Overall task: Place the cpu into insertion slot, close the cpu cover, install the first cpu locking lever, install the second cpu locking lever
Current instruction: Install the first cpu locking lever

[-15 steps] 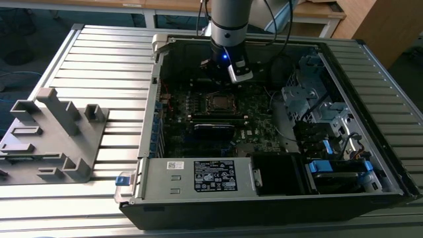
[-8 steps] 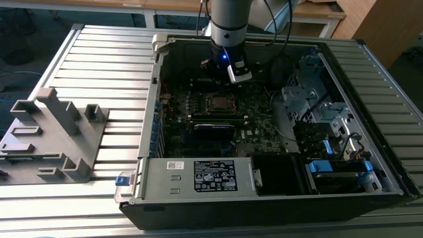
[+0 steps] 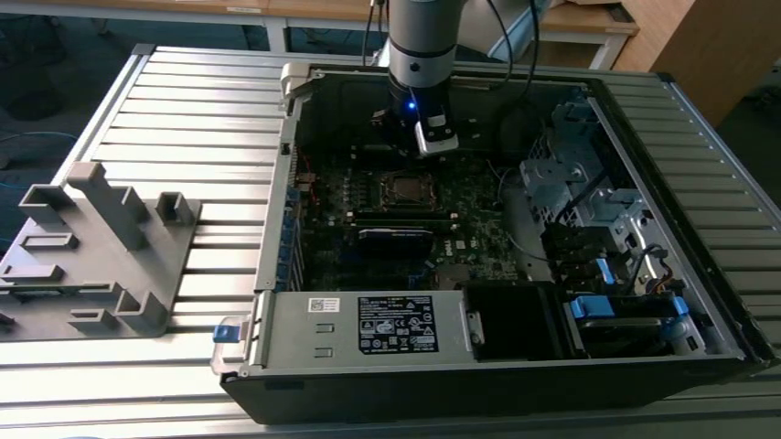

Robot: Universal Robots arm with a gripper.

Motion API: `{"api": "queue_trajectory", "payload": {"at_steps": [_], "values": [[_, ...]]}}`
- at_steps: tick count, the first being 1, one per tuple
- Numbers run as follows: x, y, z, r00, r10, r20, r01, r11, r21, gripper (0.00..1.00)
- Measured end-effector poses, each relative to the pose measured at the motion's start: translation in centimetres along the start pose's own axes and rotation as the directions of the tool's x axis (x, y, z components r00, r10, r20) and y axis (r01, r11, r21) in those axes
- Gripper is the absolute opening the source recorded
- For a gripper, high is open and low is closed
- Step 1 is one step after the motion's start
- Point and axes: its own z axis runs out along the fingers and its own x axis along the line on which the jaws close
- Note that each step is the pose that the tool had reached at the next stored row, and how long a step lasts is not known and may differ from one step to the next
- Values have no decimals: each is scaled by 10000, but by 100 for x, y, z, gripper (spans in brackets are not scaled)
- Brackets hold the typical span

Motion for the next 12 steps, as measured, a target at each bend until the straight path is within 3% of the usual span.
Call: {"api": "queue_trajectory", "payload": {"at_steps": [6,12], "values": [[0,5,15,9983,585,73,-586,9983,17,11],[-7,14,26,9934,1140,143,-1141,9935,33,11]]}}
